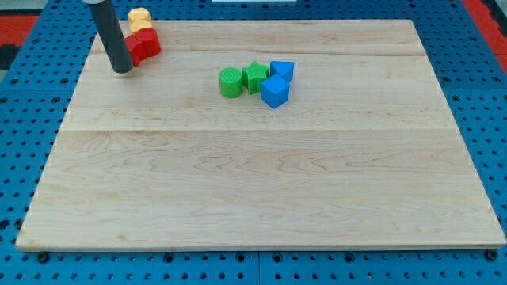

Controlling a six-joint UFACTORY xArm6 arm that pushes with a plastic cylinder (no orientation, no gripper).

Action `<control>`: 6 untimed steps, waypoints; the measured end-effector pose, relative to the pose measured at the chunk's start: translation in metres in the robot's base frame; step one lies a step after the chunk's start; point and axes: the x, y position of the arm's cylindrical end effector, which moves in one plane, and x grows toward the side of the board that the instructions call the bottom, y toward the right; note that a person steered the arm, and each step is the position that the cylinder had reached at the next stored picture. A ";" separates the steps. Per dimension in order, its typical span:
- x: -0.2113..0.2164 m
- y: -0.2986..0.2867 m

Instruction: Move your arm to the top right corner

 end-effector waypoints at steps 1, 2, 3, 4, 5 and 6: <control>0.014 -0.005; 0.008 0.004; -0.004 -0.081; -0.008 -0.083; -0.050 -0.083; -0.092 -0.083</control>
